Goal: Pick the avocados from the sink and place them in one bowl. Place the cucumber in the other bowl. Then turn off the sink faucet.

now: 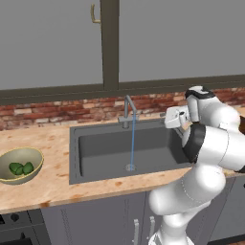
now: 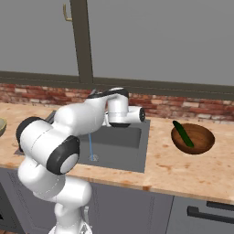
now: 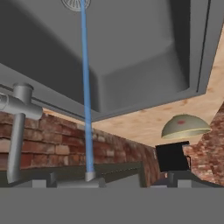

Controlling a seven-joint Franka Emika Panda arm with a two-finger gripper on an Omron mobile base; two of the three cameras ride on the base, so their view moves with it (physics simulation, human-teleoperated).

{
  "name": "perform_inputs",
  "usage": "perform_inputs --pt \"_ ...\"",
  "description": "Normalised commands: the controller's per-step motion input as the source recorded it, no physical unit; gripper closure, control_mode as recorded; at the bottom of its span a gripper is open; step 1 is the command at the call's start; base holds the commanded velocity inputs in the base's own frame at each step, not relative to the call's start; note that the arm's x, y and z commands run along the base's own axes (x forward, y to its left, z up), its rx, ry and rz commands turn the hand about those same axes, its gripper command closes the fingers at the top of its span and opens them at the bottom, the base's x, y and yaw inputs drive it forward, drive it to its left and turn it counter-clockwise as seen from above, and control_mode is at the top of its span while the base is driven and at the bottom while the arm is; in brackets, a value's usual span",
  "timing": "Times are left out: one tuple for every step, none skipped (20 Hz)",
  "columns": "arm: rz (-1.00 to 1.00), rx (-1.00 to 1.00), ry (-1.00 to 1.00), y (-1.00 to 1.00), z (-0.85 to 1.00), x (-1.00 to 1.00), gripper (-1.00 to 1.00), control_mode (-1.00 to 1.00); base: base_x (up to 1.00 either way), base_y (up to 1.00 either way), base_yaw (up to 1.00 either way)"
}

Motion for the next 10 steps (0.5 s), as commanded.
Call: perform_inputs --pt "0.00 0.00 0.01 0.00 -0.07 0.24 -1.00 -1.00 0.00 0.00 0.00" --pt "0.00 0.00 0.01 0.00 -0.06 0.24 -1.00 -1.00 0.00 0.00 0.00" --pt "0.00 0.00 0.02 0.00 -0.09 0.26 -1.00 -1.00 0.00 0.00 0.00" --pt "0.00 0.00 0.05 0.00 -0.08 0.27 -1.00 -1.00 0.00 0.00 0.00" --pt "0.00 0.00 0.06 0.00 -0.10 0.27 -1.00 -1.00 0.00 0.00 0.00" --pt "0.00 0.00 0.04 0.00 -0.08 0.26 -1.00 -1.00 0.00 0.00 0.00" --pt "0.00 0.00 0.05 0.00 -0.11 0.31 -1.00 -1.00 0.00 0.00 0.00" --pt "0.00 0.00 0.03 0.00 -0.10 0.29 -1.00 -1.00 0.00 0.00 0.00" --pt "0.00 0.00 0.04 0.00 -0.14 0.32 -1.00 -1.00 0.00 0.00 0.00" --pt "0.00 0.00 0.03 0.00 -0.16 0.31 -1.00 -1.00 0.00 0.00 0.00"
